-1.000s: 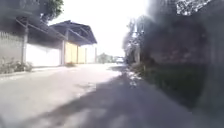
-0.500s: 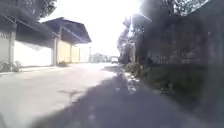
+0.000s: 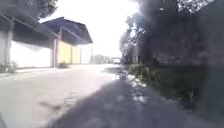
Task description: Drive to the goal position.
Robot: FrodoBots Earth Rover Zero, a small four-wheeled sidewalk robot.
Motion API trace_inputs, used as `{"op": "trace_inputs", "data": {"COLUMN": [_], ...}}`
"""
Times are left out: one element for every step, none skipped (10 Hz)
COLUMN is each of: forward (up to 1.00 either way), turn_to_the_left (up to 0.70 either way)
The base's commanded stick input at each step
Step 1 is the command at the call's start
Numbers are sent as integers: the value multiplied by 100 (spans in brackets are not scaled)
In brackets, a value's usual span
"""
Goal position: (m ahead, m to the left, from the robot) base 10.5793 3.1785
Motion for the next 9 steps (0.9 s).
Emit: {"op": "trace_inputs", "data": {"forward": [100, 100, 100, 100, 100, 100, 100, 100, 100], "turn_to_the_left": [-28, -31, -31, -24, -6, 0, 0, 0, 0]}}
